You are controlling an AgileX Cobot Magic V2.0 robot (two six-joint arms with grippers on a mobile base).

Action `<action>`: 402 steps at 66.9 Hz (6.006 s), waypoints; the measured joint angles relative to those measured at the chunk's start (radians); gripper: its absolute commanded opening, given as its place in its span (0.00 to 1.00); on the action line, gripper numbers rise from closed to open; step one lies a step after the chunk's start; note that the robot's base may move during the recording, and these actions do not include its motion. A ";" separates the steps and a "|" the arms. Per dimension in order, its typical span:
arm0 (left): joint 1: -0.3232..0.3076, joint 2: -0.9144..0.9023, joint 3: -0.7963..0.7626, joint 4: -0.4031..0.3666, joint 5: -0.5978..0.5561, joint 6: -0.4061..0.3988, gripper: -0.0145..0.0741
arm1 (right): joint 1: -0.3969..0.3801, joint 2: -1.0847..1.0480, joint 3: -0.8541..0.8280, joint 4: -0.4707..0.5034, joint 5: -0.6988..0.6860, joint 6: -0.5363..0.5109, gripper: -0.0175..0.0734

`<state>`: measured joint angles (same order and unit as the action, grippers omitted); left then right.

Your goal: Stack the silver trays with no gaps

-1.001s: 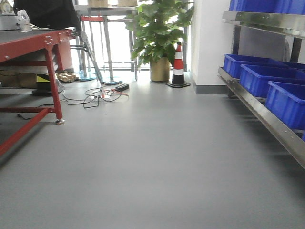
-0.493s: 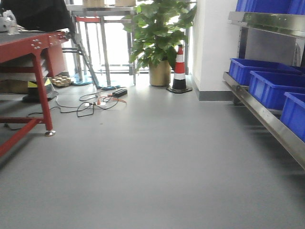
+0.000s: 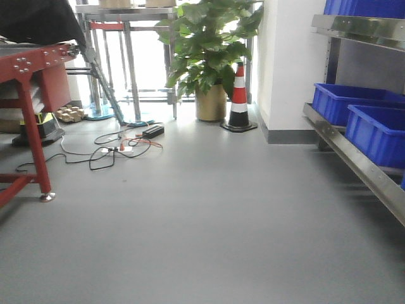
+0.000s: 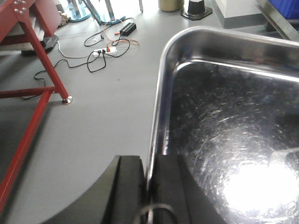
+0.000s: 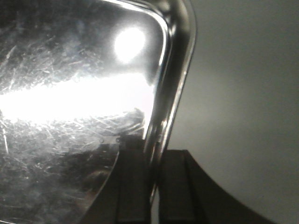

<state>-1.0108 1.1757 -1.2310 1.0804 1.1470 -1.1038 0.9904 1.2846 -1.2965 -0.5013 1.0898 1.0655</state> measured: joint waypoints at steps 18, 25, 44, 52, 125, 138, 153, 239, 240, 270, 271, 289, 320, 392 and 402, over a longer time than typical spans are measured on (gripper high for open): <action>0.000 0.000 0.000 0.002 0.000 0.000 0.14 | 0.000 0.000 0.000 0.000 -0.002 -0.002 0.17; 0.000 0.000 0.000 0.002 0.000 0.000 0.14 | 0.000 0.000 0.000 0.000 -0.002 -0.002 0.17; 0.000 0.000 0.000 0.002 0.000 0.000 0.14 | 0.000 0.000 0.000 0.000 -0.004 -0.002 0.17; 0.000 0.000 0.000 0.006 0.000 0.000 0.14 | 0.000 0.000 0.000 0.000 -0.006 -0.002 0.17; 0.005 -0.009 0.000 0.064 0.069 0.000 0.14 | -0.006 0.002 0.002 -0.004 -0.175 -0.011 0.17; 0.006 -0.009 0.000 0.077 0.080 -0.002 0.14 | -0.008 0.002 0.002 -0.004 -0.199 -0.017 0.17; 0.010 -0.009 0.000 0.084 0.091 -0.004 0.14 | -0.008 0.002 0.004 -0.004 -0.222 -0.020 0.17; 0.016 -0.021 0.000 0.099 0.139 -0.010 0.14 | -0.010 0.004 0.007 -0.007 -0.324 -0.023 0.17; 0.016 -0.021 0.000 0.099 0.139 -0.010 0.14 | -0.010 0.004 0.007 -0.007 -0.324 -0.023 0.17; 0.016 -0.021 0.000 0.099 0.118 -0.012 0.14 | -0.010 0.004 0.007 -0.004 -0.277 -0.023 0.17; 0.016 -0.021 0.000 0.099 0.113 -0.012 0.14 | -0.010 0.004 0.007 -0.004 -0.269 -0.023 0.17; 0.016 -0.009 0.000 0.093 0.087 -0.012 0.14 | -0.010 0.004 0.007 0.000 -0.218 -0.021 0.17; 0.016 -0.009 0.000 0.093 0.082 -0.010 0.14 | -0.010 0.004 0.007 0.002 -0.215 -0.019 0.17; 0.016 -0.009 0.000 0.093 0.082 -0.010 0.14 | -0.008 0.004 0.007 0.002 -0.213 -0.019 0.17; 0.016 -0.009 0.000 0.093 0.082 -0.008 0.14 | -0.008 0.004 0.007 0.002 -0.213 -0.019 0.17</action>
<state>-0.9950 1.1663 -1.2310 1.1730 1.2295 -1.1122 0.9826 1.2882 -1.2897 -0.4990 0.8767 1.0469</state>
